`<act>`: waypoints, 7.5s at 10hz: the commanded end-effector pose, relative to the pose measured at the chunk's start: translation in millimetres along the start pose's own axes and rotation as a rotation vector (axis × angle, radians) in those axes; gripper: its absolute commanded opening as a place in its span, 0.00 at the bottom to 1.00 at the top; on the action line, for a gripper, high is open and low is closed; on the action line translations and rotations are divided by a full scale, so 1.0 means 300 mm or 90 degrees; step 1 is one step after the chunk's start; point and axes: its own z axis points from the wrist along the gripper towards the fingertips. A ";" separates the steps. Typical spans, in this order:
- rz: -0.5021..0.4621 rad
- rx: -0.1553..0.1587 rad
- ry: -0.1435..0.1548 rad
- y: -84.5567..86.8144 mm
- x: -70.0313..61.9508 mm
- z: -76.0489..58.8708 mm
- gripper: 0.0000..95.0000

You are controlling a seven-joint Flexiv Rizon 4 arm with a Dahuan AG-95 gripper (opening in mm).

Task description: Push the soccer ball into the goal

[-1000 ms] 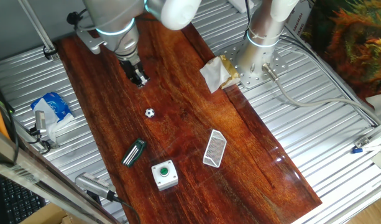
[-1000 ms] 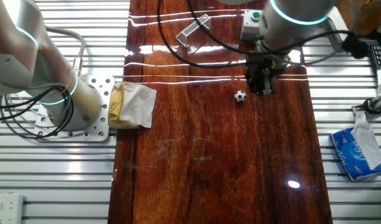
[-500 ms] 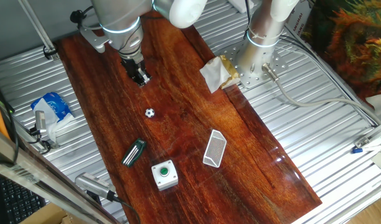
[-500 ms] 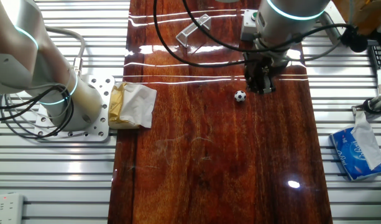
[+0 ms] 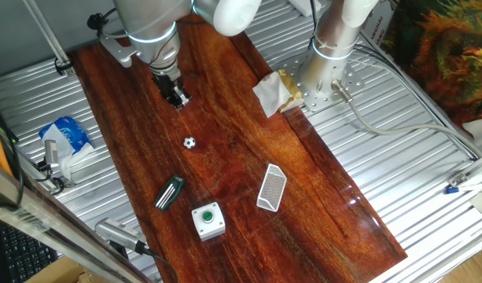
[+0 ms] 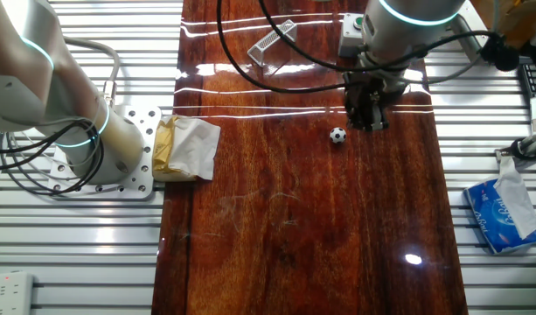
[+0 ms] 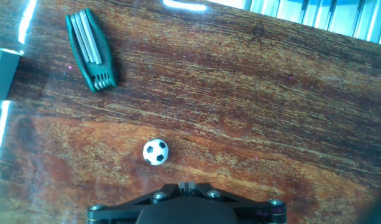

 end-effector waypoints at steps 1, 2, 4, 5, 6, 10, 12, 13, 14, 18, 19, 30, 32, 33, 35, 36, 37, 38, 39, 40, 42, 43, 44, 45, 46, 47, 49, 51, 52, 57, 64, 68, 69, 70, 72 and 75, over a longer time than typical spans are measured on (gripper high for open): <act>0.031 -0.001 -0.002 0.001 -0.003 -0.001 0.00; 0.040 0.000 -0.001 0.001 -0.003 -0.001 0.00; 0.045 0.023 -0.003 0.001 -0.003 -0.001 0.00; 0.044 0.024 -0.004 0.001 -0.003 -0.001 0.00; 0.034 0.026 -0.010 0.001 -0.003 -0.001 0.00; 0.018 0.029 -0.031 0.001 -0.003 -0.001 0.00; 0.014 0.031 -0.034 0.001 -0.003 -0.001 0.00; 0.010 0.032 -0.034 0.001 -0.003 -0.001 0.00; 0.004 0.033 -0.034 0.001 -0.003 -0.001 0.00; -0.021 0.031 -0.031 0.001 -0.003 -0.001 0.00; -0.024 0.022 -0.011 0.001 -0.003 -0.001 0.00; -0.026 0.026 0.045 -0.014 -0.013 0.018 0.00; -0.033 0.018 0.040 -0.046 -0.036 0.066 0.00; -0.036 0.015 0.041 -0.061 -0.047 0.093 0.00; -0.036 0.016 0.037 -0.087 -0.066 0.144 0.00; -0.036 0.016 0.033 -0.100 -0.079 0.182 0.00; -0.034 0.016 0.033 -0.106 -0.088 0.212 0.00; -0.033 0.016 0.030 -0.108 -0.095 0.234 0.00; -0.031 0.014 0.023 -0.107 -0.102 0.257 0.00; -0.026 0.007 0.021 -0.102 -0.107 0.272 0.00; -0.030 -0.008 0.020 -0.072 -0.111 0.295 0.00; -0.043 -0.008 0.021 -0.056 -0.107 0.311 0.00; -0.064 -0.012 0.020 -0.034 -0.094 0.343 0.00; -0.088 -0.007 0.019 -0.028 -0.089 0.360 0.00; -0.107 -0.004 0.015 -0.028 -0.090 0.368 0.00; -0.132 0.005 0.015 -0.028 -0.091 0.375 0.00; -0.135 0.016 0.018 -0.026 -0.093 0.390 0.00; -0.100 0.014 0.017 -0.023 -0.095 0.404 0.00; -0.074 0.009 0.015 -0.022 -0.097 0.414 0.00; -0.011 -0.006 0.010 -0.017 -0.099 0.424 0.00; 0.006 -0.010 0.012 0.054 -0.089 0.456 0.00; 0.013 -0.035 0.011 0.069 -0.073 0.465 0.60; 0.015 -0.042 0.009 0.069 -0.072 0.465 1.00; 0.009 -0.040 0.009 0.069 -0.071 0.466 1.00; 0.004 -0.038 0.008 0.070 -0.071 0.466 1.00; 0.004 -0.040 0.006 0.073 -0.071 0.466 1.00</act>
